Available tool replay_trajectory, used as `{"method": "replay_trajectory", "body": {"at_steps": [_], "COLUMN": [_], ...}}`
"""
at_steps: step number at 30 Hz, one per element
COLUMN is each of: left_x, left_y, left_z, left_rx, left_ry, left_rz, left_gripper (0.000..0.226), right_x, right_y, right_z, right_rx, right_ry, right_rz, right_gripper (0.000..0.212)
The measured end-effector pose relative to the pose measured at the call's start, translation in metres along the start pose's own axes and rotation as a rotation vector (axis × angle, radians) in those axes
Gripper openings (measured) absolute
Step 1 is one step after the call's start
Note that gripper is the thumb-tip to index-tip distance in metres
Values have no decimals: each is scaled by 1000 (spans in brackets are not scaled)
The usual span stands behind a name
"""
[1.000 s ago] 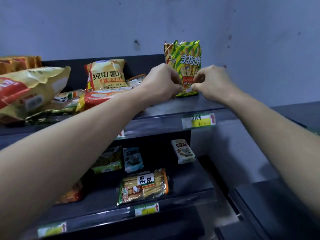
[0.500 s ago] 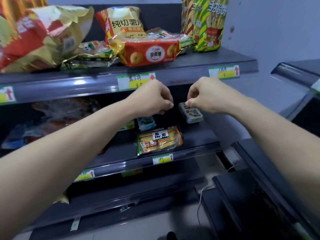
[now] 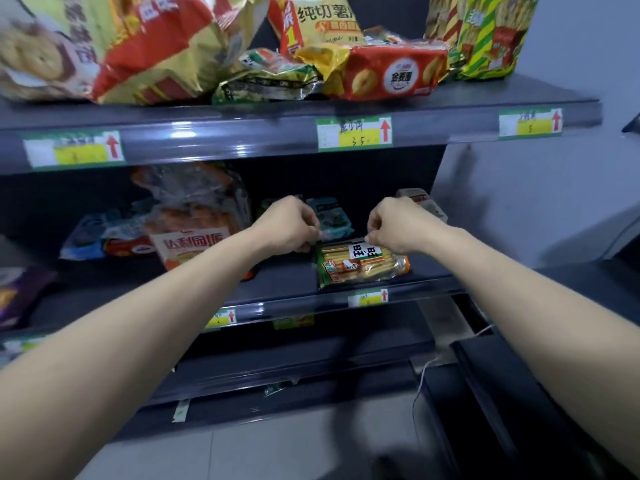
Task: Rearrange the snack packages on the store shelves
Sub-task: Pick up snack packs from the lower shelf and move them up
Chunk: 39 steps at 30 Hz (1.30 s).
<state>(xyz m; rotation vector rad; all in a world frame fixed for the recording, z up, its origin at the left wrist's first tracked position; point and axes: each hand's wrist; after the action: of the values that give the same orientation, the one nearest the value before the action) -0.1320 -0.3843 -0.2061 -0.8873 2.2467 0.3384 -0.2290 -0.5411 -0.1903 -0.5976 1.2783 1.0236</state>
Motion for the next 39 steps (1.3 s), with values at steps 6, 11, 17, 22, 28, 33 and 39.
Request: {"method": "replay_trajectory", "body": {"at_steps": [6, 11, 17, 22, 28, 33, 39], "left_x": [1, 20, 44, 58, 73, 75, 81], "left_y": [-2, -15, -39, -58, -64, -61, -61], "left_z": [32, 46, 48, 44, 46, 53, 64], "left_rx": [-73, -89, -138, -166, -239, -304, -375], "left_ry": [47, -14, 32, 55, 69, 50, 65], "left_rz": [17, 33, 39, 28, -22, -81, -149], "left_gripper": [10, 8, 8, 10, 8, 14, 10], "right_x": [21, 32, 37, 33, 40, 46, 53], "right_y": [-17, -39, -69, -88, -112, -128, -147], "right_z": [-3, -24, -48, -58, -65, -56, -51], "right_rx": [42, 88, 114, 74, -3, -53, -78], "right_ry": [-1, -13, 15, 45, 114, 138, 134], "right_rz": [63, 83, 109, 128, 165, 209, 235], "right_gripper": [10, 11, 19, 26, 24, 31, 34]}}
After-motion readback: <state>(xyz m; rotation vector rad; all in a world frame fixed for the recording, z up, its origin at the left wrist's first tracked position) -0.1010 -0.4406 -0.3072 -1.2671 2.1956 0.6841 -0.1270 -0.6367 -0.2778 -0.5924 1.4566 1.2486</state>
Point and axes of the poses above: each hand's wrist, its own y-axis away from the middle knuckle, its own x-axis out of the palm, z = x × y, and after that the axes turned 10 degrees about x, right-handed
